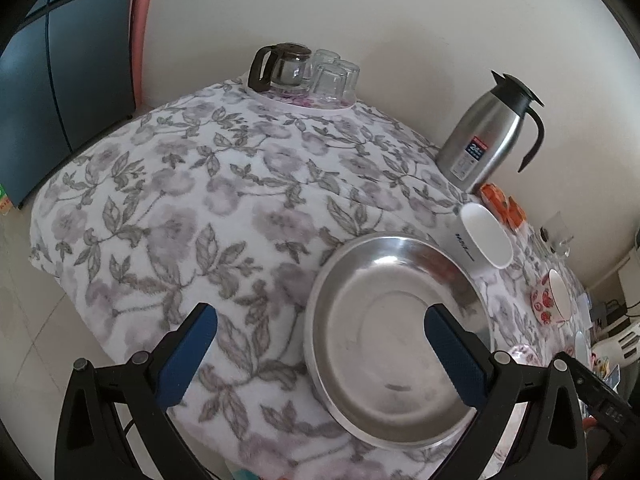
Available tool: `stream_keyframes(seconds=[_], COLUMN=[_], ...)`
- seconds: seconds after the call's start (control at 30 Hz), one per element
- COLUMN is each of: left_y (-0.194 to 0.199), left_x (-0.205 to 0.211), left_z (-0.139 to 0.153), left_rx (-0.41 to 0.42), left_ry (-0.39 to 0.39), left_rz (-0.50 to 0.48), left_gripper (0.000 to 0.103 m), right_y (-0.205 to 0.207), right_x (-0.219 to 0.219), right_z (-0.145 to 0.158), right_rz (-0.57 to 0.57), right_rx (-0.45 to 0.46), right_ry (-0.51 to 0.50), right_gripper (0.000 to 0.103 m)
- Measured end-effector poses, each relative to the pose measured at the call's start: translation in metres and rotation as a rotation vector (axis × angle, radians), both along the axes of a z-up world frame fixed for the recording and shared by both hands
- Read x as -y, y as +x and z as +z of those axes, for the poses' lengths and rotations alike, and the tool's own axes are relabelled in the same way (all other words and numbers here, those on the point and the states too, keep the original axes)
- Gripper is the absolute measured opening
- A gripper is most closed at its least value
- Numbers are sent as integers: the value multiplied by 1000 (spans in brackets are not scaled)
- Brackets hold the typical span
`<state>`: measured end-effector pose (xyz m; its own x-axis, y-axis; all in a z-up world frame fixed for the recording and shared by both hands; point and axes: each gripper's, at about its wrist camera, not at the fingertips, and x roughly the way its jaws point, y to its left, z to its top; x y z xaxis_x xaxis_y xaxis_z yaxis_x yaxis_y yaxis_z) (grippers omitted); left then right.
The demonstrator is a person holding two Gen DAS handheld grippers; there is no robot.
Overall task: Organize plates and bowls
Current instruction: 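Grasp the stainless steel basin rim with the left tool while the right tool grasps it too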
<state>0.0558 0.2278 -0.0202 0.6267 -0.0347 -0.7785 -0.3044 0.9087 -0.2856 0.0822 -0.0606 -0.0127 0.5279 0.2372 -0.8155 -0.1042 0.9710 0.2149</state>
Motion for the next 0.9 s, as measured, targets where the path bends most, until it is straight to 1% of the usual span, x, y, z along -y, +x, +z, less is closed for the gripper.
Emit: stream_keyframes(seconds=[0.07, 0.13, 0.2, 0.27, 0.33, 0.4, 0.47, 0.53, 0.57, 0.63, 0.67, 0.73, 0.8, 0.87, 0.9], left_y=[4, 11, 15, 20, 27, 31, 35, 39, 42, 46, 47, 50, 52, 55, 56], left_x=[-3, -4, -5, -6, -9, -9, -10, -12, -13, -14, -14, -13, -12, -11, -10], left_z=[-6, -16, -24, -34, -46, -55, -62, -70, -74, -81, -82, -87, -91, -91, -91], left_rx=[-4, -22, -44, -76, -115, -140, -151, -165, -175, -185, -187, -196, -205, -201, -201], left_ry=[3, -2, -4, -33, -72, -66, -58, -79, -90, -95, -95, -99, -105, -83, -78], left_rz=[-5, -37, -33, -33, -32, -25, -20, -25, -24, -27, -30, -39, -46, -47, -49], left_gripper=[103, 103, 103, 103, 103, 103, 103, 103, 103, 101, 100, 90, 86, 85, 84], right_y=[9, 16, 23, 29, 36, 42, 50, 55, 57, 62, 65, 68, 73, 74, 75], right_x=[-4, -5, -8, -10, -13, -17, -20, -21, -21, -21, -21, -22, -21, -21, -21], right_z=[-12, -20, -29, -37, -44, -53, -62, -68, -72, -77, -79, -83, -88, -92, -94], right_rz=[6, 15, 31, 33, 46, 68, 80, 77, 75, 74, 73, 74, 72, 71, 72], right_rx=[-22, -43, -65, -81, -95, -122, -145, -155, -161, -172, -177, -183, -195, -210, -214], right_ry=[11, 29, 46, 48, 50, 63, 66, 59, 56, 60, 64, 67, 80, 92, 98], right_gripper=[91, 85, 78, 75, 68, 56, 53, 51, 48, 45, 42, 38, 38, 38, 35])
